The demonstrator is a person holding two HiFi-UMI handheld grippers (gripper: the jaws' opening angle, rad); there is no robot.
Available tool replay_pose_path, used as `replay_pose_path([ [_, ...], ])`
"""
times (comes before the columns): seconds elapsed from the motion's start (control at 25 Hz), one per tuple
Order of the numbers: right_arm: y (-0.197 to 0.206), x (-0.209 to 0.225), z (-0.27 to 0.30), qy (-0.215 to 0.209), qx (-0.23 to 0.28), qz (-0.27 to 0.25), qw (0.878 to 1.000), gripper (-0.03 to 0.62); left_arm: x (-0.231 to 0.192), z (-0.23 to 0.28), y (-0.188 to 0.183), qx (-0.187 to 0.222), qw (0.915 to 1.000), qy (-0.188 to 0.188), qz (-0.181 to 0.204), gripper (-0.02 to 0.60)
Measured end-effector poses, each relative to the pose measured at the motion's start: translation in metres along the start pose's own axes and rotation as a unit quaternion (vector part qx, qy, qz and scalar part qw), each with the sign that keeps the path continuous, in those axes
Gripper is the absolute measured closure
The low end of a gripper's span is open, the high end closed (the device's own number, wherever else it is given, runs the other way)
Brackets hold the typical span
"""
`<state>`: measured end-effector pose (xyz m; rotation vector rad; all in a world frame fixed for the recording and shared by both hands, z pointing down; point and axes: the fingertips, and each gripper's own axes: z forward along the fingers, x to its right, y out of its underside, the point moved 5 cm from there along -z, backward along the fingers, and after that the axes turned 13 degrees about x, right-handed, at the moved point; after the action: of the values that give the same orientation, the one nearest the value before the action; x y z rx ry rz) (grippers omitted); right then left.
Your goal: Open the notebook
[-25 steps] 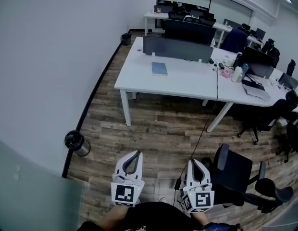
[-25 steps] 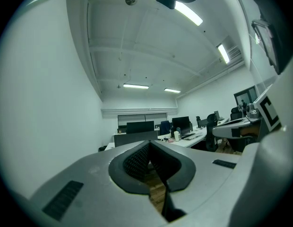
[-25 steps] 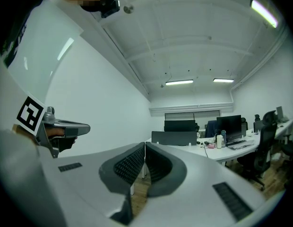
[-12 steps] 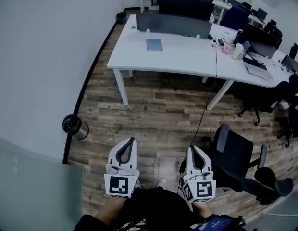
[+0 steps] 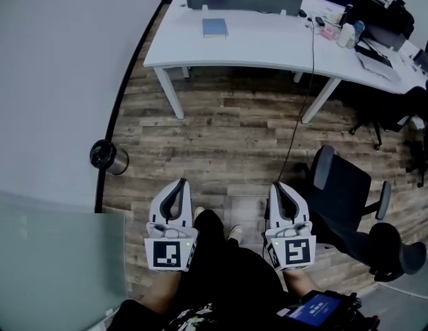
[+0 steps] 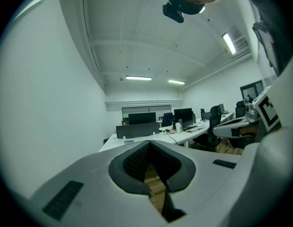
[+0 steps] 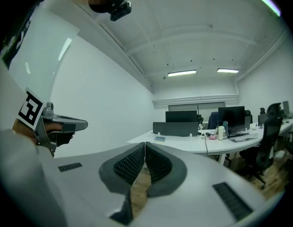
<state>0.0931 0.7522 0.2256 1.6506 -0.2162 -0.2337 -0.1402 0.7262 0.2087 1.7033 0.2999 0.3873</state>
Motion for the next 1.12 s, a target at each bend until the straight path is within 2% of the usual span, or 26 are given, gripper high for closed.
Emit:
replay_pose_path([
  [0.12,0.003,0.008,0.006,0.001,0.001,-0.01,1.0,0.53,0.008,0.015,-0.001,0.005,0.9999,0.004,-0.011,0.577],
  [0.24,0.01,0.017,0.018,0.004,-0.003,-0.012,1.0,0.53,0.012,0.031,0.014,-0.006,0.9997,0.02,-0.007,0.577],
  [0.4,0.017,0.029,0.04,0.01,-0.01,-0.02,1.0,0.53,0.014,0.062,0.016,0.022,0.9991,0.028,-0.024,0.575],
  [0.64,0.024,0.03,0.087,-0.001,-0.013,-0.025,1.0,0.53,-0.012,0.095,0.027,0.02,0.9991,0.02,-0.032,0.575],
  [1.12,0.028,0.034,0.197,0.016,-0.022,-0.018,0.999,0.53,-0.087,0.187,0.039,0.003,0.9988,0.043,-0.024,0.577],
])
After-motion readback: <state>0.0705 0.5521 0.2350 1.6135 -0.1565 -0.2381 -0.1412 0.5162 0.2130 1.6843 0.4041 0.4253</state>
